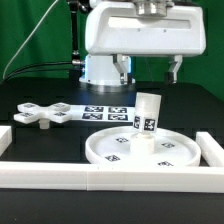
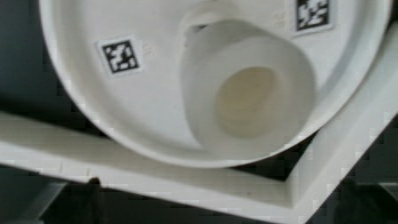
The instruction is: Assemble round table
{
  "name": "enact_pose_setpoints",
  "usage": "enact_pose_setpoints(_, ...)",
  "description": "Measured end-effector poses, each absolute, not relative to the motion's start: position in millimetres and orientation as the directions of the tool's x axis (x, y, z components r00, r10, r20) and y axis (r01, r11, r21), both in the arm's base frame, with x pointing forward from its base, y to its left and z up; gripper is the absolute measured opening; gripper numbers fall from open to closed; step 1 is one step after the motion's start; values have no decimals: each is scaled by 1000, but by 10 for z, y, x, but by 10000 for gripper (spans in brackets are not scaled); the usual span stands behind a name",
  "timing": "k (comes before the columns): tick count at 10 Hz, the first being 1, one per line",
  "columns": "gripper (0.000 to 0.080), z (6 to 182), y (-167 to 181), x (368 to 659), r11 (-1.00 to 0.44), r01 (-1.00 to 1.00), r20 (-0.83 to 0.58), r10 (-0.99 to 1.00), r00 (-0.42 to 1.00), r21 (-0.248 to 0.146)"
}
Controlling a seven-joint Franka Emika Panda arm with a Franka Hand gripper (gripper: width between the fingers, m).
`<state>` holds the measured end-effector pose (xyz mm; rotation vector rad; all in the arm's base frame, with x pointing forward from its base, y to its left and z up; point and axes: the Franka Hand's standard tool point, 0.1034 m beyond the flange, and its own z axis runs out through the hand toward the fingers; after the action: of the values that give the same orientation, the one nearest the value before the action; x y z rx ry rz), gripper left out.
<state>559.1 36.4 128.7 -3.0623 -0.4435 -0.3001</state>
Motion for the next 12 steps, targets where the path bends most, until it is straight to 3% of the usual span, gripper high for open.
enact_pose_setpoints(3,649,1292,424,5594,-958,283,49,281,958,-53)
enact_pose_setpoints(7,649,1085,399,5536,-937,349,92,348,933,9)
enact_pose_setpoints(12,649,853,371,5446,-924,382,83,382,921,6)
